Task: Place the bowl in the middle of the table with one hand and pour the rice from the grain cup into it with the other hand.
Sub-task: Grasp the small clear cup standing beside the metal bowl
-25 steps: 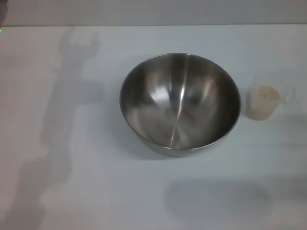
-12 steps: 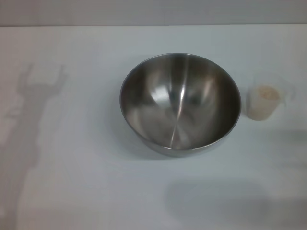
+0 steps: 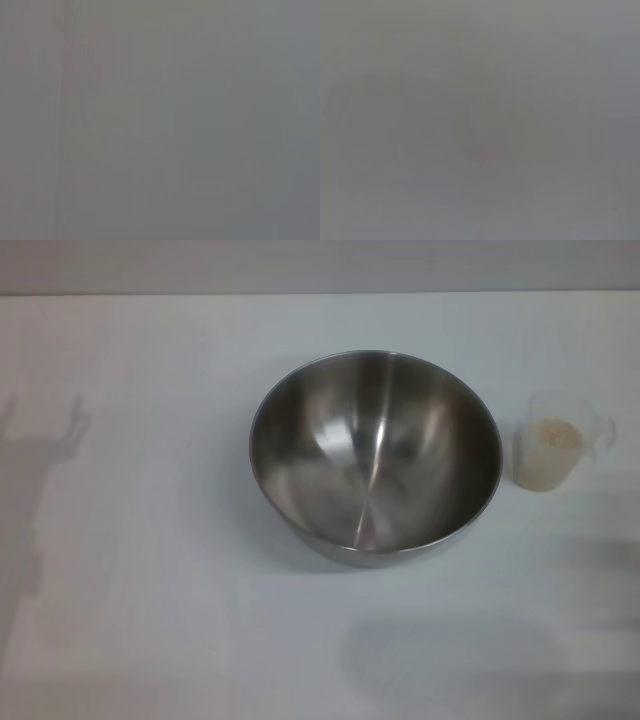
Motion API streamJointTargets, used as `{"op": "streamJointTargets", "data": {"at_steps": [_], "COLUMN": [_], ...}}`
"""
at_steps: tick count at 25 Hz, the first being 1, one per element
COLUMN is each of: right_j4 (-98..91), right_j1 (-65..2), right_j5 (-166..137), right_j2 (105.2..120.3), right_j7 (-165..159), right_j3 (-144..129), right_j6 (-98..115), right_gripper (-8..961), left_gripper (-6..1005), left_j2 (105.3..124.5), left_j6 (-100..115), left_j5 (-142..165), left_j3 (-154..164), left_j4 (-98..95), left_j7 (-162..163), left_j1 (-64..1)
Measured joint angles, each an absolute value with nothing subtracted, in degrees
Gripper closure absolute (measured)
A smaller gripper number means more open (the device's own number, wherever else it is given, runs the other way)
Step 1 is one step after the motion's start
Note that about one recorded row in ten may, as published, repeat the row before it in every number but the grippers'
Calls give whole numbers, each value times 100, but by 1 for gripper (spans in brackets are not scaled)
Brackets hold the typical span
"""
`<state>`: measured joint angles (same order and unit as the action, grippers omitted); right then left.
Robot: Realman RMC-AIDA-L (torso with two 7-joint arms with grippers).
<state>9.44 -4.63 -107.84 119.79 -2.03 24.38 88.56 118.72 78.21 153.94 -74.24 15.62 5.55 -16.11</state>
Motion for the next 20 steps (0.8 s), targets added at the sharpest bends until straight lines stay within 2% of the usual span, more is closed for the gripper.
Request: {"op": "streamJointTargets", "data": {"at_steps": [20], "right_j4": [982], "right_j1": [-1097], "right_j5": [-10767], "right_j2": [11971], "right_j7": [-202], "right_j3": [2206], "right_j6": [7515], "right_gripper": [127], "left_gripper": [140], "left_j2": [11874], "left_j6": [7734], "left_j5": [15400], "left_j3": [-7412], "left_j4": [1403], "left_j7": [398], "left_j1": [-1518]}}
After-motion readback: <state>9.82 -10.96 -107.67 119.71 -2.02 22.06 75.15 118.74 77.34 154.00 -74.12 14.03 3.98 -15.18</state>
